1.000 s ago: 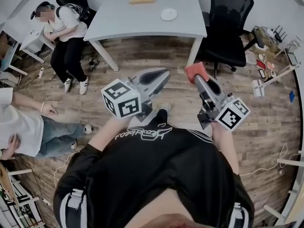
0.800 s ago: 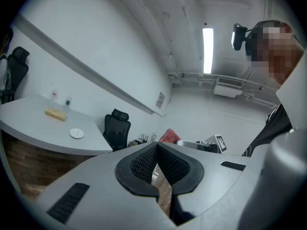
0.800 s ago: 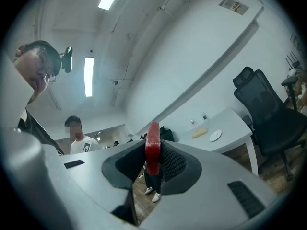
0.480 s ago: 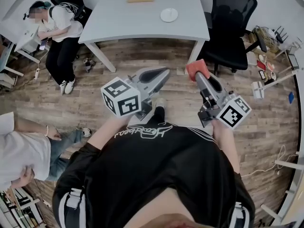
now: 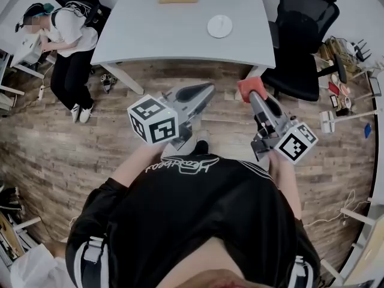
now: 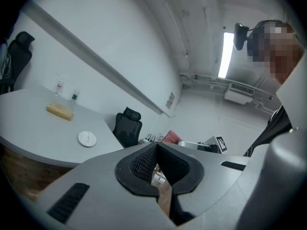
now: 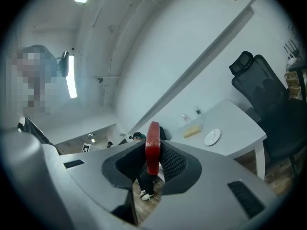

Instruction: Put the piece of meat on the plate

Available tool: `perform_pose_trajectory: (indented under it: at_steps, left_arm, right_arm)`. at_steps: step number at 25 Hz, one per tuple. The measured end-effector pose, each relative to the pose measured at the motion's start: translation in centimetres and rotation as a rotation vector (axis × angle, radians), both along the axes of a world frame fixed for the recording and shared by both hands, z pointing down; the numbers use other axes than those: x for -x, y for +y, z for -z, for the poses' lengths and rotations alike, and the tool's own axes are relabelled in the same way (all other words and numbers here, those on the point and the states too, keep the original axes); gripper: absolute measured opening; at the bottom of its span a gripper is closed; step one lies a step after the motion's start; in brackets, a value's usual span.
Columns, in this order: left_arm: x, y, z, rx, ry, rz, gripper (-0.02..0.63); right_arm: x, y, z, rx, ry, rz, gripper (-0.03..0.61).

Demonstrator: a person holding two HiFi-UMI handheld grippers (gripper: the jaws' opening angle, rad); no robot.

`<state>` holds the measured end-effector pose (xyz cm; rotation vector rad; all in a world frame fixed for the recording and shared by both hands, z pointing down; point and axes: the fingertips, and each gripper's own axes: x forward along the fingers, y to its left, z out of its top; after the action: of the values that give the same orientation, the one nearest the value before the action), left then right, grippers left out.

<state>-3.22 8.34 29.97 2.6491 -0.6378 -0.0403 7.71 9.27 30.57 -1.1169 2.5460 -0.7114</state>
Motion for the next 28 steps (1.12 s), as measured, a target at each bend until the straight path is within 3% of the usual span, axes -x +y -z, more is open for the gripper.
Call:
perform_pose_trajectory:
  at_steps: [15, 21, 28]
  left_arm:
    - [0.1, -20.4, -1.1, 0.047, 0.000, -0.011, 0.008]
    - [-0.1, -23.9, -1.5, 0.057, -0.002, -0.026, 0.006]
    - [-0.3, -24.1, -2.5, 0.069, 0.009, -0.027, 0.008]
  right_arm:
    - [-0.3, -19.2, -0.5, 0.035, 0.000, -0.037, 0.083]
    - [-0.9, -22.4, -0.8, 0.040, 0.003, -0.065, 0.083]
    - [-0.9, -22.4, -1.7, 0.060, 0.018, -0.059, 0.083]
